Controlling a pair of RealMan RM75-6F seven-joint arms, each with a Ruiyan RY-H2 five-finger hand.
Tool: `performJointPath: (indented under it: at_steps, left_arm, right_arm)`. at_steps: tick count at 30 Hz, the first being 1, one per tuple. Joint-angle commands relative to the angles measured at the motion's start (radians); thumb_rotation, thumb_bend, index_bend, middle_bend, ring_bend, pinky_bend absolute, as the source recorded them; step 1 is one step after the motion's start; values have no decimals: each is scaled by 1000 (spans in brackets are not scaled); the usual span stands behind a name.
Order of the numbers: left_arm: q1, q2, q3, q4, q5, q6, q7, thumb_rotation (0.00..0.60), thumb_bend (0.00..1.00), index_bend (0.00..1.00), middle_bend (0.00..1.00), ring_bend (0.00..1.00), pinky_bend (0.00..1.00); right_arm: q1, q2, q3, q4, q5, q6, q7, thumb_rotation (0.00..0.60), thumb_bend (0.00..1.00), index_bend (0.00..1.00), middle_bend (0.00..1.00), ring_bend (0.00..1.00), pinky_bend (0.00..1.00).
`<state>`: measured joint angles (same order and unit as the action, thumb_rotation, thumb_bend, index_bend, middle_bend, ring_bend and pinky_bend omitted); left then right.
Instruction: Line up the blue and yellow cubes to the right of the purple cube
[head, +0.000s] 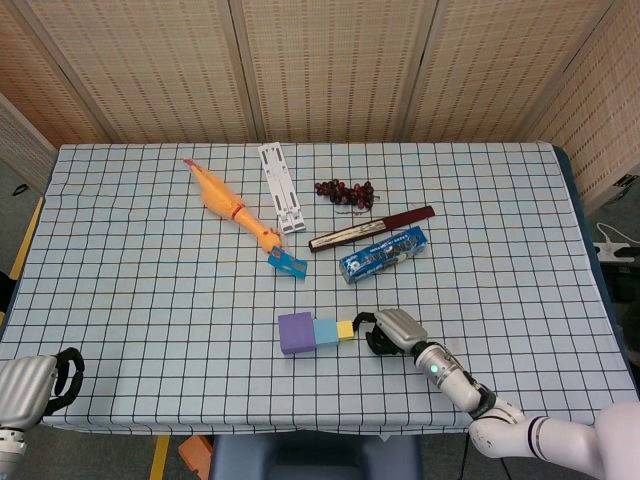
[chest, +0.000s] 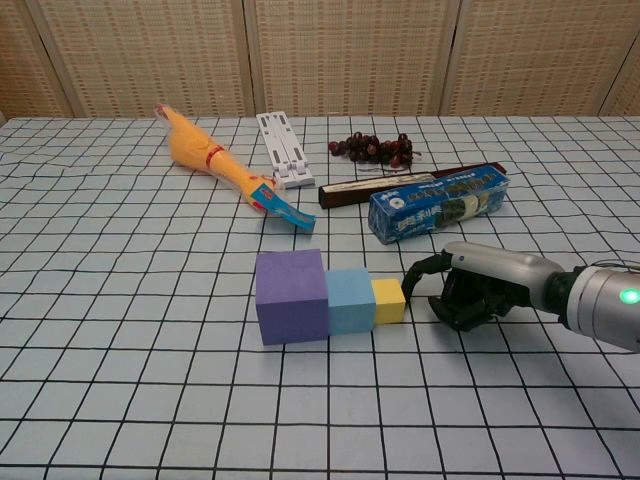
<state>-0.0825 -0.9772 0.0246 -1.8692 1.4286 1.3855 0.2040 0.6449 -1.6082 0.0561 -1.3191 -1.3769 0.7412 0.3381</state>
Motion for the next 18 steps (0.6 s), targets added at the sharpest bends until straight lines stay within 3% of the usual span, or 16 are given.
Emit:
performJointPath:
  at_steps: [1,9,13,18]
  left_arm:
    - [-1,0,-1,0,-1,-1,-1,600,472,567,787,769,987]
    - [-3,-2,-1,3,-4,-5,1,600,472,567,787,769,988]
    - [-3,-3,-1,5,-3,-6,3,600,472,566,788,769,987]
    - [-4,-6,-2,9,-9,-8,6,600,472,567,788,769,987]
  right_arm:
    - [1,4,-4,-1,-7,1,7,600,620,370,951,915,1000]
    - [-17,35,-6,-34,-28,62,-15,600,619,455,951,915,1000]
    - [-61,70,-7,-63,-31,171,-142,600,545,547,951,911,1000]
    - [-150,136,-24,-105,-13,338,-408,600,357,594,951,834,1000]
